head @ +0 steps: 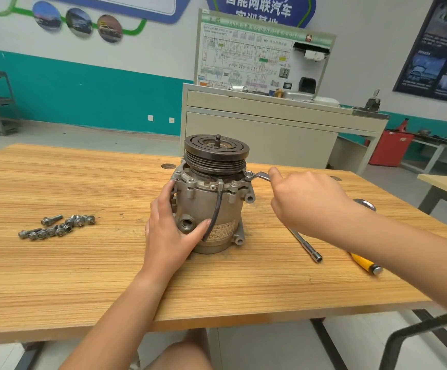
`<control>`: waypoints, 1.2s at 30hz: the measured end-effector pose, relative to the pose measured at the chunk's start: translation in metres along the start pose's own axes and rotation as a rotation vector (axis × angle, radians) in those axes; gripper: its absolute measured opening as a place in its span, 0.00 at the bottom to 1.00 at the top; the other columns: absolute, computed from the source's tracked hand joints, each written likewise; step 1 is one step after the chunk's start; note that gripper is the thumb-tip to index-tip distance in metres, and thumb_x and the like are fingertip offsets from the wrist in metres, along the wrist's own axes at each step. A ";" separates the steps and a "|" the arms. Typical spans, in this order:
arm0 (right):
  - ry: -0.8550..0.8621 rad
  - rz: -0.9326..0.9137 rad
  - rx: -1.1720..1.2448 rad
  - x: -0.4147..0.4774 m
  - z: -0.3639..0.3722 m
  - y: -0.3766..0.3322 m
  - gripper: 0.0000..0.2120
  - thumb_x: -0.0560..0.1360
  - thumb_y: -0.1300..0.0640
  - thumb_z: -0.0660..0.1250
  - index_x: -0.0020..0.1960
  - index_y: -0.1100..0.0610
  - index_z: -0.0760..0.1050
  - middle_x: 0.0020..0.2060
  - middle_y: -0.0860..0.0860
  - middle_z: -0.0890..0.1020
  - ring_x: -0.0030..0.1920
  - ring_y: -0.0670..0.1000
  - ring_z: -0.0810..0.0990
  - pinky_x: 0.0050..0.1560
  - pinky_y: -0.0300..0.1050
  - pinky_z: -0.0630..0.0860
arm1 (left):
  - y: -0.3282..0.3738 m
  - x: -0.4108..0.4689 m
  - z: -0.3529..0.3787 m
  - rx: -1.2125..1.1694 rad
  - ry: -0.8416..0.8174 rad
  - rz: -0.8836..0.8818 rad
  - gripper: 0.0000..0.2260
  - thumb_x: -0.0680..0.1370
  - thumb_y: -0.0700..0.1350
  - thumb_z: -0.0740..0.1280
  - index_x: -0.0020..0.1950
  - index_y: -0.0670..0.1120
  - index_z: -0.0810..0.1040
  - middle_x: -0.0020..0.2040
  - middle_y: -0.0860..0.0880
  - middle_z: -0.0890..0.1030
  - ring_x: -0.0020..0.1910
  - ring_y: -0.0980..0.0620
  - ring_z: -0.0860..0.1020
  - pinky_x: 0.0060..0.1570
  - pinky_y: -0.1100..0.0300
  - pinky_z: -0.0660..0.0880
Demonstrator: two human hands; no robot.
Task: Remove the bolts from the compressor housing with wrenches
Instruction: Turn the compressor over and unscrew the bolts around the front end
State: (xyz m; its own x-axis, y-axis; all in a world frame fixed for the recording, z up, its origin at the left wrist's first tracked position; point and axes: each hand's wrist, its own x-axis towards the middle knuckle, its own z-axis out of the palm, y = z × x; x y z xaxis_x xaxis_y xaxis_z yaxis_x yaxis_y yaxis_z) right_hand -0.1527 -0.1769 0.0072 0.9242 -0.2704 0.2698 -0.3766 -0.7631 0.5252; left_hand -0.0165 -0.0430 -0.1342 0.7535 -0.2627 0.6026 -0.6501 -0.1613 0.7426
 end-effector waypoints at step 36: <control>0.408 0.081 0.533 -0.012 0.022 0.015 0.21 0.79 0.59 0.55 0.71 0.52 0.63 0.30 0.49 0.72 0.30 0.53 0.72 0.28 0.45 0.65 | -0.001 0.000 0.000 -0.010 0.009 0.010 0.43 0.67 0.52 0.76 0.70 0.64 0.50 0.69 0.48 0.65 0.68 0.50 0.65 0.66 0.40 0.65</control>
State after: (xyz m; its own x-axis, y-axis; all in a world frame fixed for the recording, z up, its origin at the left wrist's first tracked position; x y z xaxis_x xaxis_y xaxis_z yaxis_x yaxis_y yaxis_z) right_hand -0.1676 -0.1977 -0.0056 0.7570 -0.1756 0.6293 -0.2640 -0.9633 0.0487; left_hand -0.0157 -0.0429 -0.1350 0.7480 -0.2553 0.6126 -0.6565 -0.1491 0.7395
